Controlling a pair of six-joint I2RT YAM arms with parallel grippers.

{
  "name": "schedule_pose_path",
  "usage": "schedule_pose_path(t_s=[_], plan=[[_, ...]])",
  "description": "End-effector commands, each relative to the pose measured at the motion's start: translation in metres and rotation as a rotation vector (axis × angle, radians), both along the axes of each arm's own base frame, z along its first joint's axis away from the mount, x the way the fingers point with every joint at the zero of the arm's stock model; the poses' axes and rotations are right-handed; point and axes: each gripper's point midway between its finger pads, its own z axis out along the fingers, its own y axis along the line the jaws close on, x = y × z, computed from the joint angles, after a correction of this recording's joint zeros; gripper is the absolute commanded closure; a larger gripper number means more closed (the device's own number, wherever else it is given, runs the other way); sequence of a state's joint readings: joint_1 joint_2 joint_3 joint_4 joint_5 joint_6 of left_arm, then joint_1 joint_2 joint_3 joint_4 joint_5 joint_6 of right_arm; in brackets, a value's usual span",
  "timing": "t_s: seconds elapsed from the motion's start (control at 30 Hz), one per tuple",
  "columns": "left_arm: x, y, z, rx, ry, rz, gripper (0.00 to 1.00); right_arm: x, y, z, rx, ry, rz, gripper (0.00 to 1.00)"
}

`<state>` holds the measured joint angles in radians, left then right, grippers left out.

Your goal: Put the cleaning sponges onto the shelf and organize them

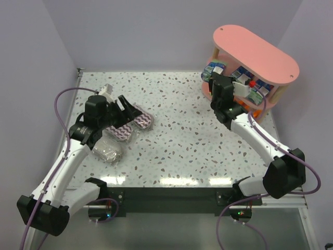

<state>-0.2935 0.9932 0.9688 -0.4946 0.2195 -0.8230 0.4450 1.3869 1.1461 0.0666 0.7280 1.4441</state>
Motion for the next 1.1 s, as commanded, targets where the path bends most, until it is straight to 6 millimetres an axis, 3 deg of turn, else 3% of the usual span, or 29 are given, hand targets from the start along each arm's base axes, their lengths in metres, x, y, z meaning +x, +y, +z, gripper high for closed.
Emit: schedule_pose_path(t_s=[0.0, 0.13, 0.27, 0.5, 0.77, 1.07], plan=[[-0.002, 0.003, 0.004, 0.006, -0.022, -0.005, 0.24, -0.007, -0.022, 0.021, 0.03, -0.05, -0.119, 1.0], [-0.004, 0.003, 0.002, 0.004, -0.014, -0.003, 0.24, 0.002, -0.024, 0.02, 0.019, -0.03, -0.147, 1.0], [-0.005, 0.005, 0.003, 0.006, -0.016, 0.006, 0.24, 0.01, -0.026, 0.004, 0.025, 0.012, -0.198, 1.0], [-0.007, 0.007, -0.001, 0.012, -0.004, 0.008, 0.25, 0.03, -0.028, -0.008, 0.026, 0.037, -0.23, 1.0], [-0.006, 0.005, -0.009, 0.015, 0.017, -0.001, 0.25, 0.042, -0.027, -0.026, 0.062, 0.081, -0.258, 1.0], [-0.002, 0.003, -0.013, 0.02, 0.029, -0.014, 0.25, 0.05, -0.031, -0.031, 0.098, 0.091, -0.321, 0.96]])
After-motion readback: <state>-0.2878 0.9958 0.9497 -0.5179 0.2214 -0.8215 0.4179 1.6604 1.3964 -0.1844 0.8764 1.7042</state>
